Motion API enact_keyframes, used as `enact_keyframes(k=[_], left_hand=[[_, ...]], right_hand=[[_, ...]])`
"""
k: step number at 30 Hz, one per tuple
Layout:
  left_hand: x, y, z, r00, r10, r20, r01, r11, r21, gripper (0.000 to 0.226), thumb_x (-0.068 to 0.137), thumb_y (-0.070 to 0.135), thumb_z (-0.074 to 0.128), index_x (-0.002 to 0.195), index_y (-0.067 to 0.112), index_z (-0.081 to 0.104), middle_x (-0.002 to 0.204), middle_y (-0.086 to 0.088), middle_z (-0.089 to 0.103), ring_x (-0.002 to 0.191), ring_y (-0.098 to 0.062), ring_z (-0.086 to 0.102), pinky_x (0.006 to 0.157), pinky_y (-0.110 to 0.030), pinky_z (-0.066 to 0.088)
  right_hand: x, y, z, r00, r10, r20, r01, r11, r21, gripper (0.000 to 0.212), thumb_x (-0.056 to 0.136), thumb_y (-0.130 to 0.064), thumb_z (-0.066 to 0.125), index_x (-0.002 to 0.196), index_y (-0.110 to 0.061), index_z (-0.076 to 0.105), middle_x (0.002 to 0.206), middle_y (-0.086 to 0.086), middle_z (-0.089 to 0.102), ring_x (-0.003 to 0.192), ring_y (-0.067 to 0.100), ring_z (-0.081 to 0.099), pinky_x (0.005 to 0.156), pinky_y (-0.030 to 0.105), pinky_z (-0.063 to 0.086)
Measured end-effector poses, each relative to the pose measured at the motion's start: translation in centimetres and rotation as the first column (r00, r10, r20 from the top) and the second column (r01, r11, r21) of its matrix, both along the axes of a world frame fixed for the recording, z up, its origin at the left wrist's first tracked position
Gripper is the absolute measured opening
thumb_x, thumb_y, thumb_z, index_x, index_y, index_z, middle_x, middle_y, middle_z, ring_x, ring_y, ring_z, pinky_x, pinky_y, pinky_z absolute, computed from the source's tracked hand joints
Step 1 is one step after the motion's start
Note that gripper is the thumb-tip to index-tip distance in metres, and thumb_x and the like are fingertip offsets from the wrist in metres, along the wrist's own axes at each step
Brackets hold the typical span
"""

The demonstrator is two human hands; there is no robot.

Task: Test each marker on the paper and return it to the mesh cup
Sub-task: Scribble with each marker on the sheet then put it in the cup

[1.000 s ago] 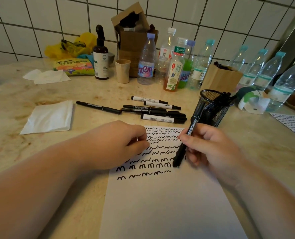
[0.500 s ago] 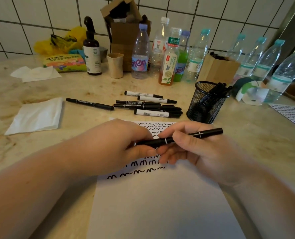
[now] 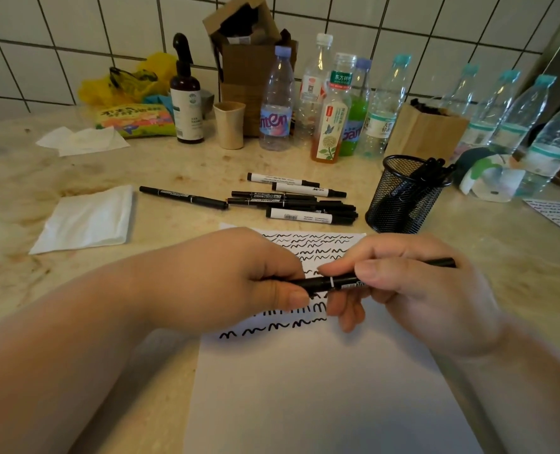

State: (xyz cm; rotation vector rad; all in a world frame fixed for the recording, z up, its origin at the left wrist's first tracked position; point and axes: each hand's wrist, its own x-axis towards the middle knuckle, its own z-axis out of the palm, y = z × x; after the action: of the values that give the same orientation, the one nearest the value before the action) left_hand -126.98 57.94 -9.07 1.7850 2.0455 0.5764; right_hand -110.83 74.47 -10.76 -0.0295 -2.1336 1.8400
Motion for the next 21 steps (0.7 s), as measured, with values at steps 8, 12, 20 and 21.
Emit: enact_keyframes(k=[8, 12, 20, 21], left_hand=[[0.4, 0.2, 0.2, 0.956, 0.046, -0.291, 0.031, 0.967, 0.254, 0.027, 0.095, 0.052, 0.047, 0.088, 0.033, 0.064, 0.069, 0.010, 0.059, 0.067, -0.008, 0.053, 0.057, -0.026, 0.043], [-0.2, -0.2, 0.6, 1.000, -0.025, -0.001, 0.025, 0.997, 0.066, 0.026, 0.091, 0.049, 0.054, 0.070, 0.035, 0.059, 0.062, 0.011, 0.055, 0.057, -0.006, 0.050, 0.053, -0.021, 0.038], [-2.4, -0.3, -0.2, 0.960, 0.265, -0.093, -0.260, 0.964, 0.062, 0.029, 0.087, 0.058, 0.048, 0.074, 0.035, 0.060, 0.068, 0.007, 0.060, 0.064, -0.008, 0.056, 0.063, -0.034, 0.050], [-2.2, -0.2, -0.4, 0.956, 0.258, -0.142, -0.253, 0.966, 0.047, 0.029, 0.089, 0.058, 0.048, 0.077, 0.035, 0.060, 0.068, 0.006, 0.060, 0.064, -0.008, 0.055, 0.062, -0.032, 0.049]], right_hand=[[0.2, -0.1, -0.1, 0.989, -0.042, -0.144, 0.038, 0.999, -0.028, 0.032, 0.079, -0.015, 0.054, 0.097, -0.005, 0.079, 0.072, 0.022, 0.073, 0.057, 0.038, 0.068, 0.056, 0.039, 0.053], [0.7, 0.0, 0.1, 0.978, -0.049, -0.201, 0.041, 0.998, -0.045, 0.028, 0.074, -0.013, 0.057, 0.087, -0.003, 0.079, 0.064, 0.024, 0.069, 0.047, 0.037, 0.062, 0.048, 0.031, 0.049], [0.7, 1.6, 0.5, 0.993, -0.117, -0.005, 0.116, 0.989, -0.096, 0.024, 0.070, -0.019, 0.062, 0.079, -0.001, 0.076, 0.062, 0.027, 0.064, 0.048, 0.034, 0.057, 0.045, 0.028, 0.045], [0.5, 1.4, 0.3, 0.987, -0.158, 0.028, 0.160, 0.984, -0.076, 0.022, 0.074, -0.019, 0.062, 0.074, -0.003, 0.076, 0.060, 0.025, 0.063, 0.048, 0.033, 0.053, 0.043, 0.025, 0.042]])
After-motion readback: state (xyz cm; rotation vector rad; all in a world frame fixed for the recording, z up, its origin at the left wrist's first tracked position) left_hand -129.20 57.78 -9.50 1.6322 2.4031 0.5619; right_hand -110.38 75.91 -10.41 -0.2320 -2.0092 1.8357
